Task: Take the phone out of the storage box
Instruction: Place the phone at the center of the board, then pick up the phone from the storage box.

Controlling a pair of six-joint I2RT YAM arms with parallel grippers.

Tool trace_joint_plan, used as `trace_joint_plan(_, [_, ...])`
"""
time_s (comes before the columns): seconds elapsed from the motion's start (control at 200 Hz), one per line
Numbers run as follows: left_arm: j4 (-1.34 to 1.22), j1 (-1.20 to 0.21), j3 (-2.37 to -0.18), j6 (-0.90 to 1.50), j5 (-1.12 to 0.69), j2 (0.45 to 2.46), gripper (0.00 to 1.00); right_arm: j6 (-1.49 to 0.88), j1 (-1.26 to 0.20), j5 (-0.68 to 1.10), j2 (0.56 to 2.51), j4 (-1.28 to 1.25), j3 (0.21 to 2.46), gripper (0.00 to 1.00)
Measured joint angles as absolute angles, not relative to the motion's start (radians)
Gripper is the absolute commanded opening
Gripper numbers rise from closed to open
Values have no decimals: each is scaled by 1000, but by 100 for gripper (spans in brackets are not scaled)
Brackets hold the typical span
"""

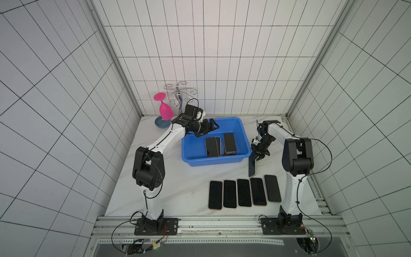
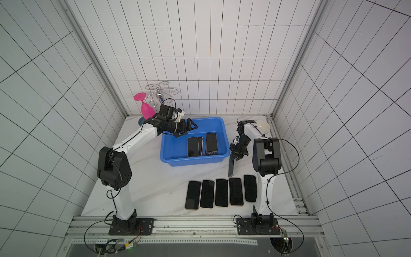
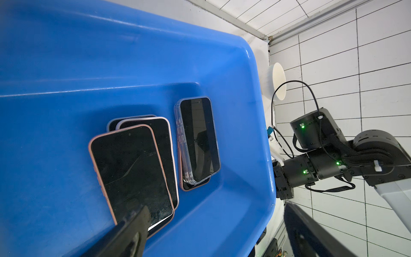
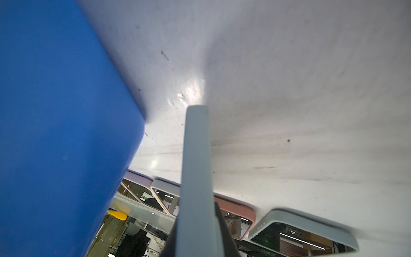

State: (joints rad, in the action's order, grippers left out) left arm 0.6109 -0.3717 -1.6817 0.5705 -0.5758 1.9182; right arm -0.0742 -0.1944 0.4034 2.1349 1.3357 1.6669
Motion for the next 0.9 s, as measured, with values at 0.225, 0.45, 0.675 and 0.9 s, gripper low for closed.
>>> trace_joint_plan(0.225, [611,-372,-1667,567,-569,1918,98,-70,-158,355,2137,1314,1656,41])
trace_joint_plan(0.45, [617,-372,-1649,567,-563,1918,98,-71,-122,342,2152,1299,1656,43])
trace_joint_plan(0.675, [631,-376,-1649,559,-533,1918,98,-98,-103,345,2151,1286,1633,44])
trace_joint_plan(0.9, [842,-429,-1892,508,-307,2028,98,-210,-84,362,2027,1248,1625,58])
